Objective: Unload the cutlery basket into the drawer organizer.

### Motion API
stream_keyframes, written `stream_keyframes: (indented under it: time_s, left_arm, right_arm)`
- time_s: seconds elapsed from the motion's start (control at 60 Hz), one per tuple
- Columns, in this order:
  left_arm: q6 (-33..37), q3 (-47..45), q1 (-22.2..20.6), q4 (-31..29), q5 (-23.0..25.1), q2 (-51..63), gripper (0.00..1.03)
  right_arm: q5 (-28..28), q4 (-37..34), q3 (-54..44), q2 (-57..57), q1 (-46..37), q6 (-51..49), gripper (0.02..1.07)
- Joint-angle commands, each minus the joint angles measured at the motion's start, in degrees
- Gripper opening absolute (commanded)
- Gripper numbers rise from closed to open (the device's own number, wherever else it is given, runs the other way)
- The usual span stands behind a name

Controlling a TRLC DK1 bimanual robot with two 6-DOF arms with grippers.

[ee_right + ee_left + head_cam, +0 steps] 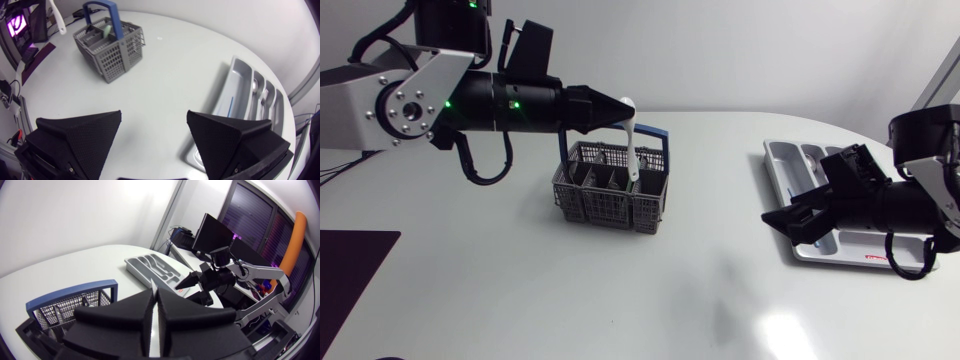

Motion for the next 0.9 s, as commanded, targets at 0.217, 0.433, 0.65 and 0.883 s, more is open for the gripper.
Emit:
stream_keyframes:
  time_s: [0.217,0.433,0.65,0.883]
  left_arm:
    - [1.01,0.82,-5.06,-1.08,5.59,2.07,0.03]
    - [0.75,2.05,-6.46,-1.69,9.54,4.70,0.03]
    - [0.05,3.02,-6.55,-2.04,12.27,5.93,0.03]
    - [-0.22,3.46,-6.55,-2.13,13.23,6.73,0.03]
  right_arm:
    - [-6.70,-4.36,8.83,-4.40,13.91,6.66,0.96]
    - [-8.99,-1.73,13.75,0.70,21.39,10.36,0.96]
    - [-8.90,2.84,14.11,4.74,25.52,12.29,0.81]
    - [-8.90,4.43,14.63,6.24,27.19,12.64,0.54]
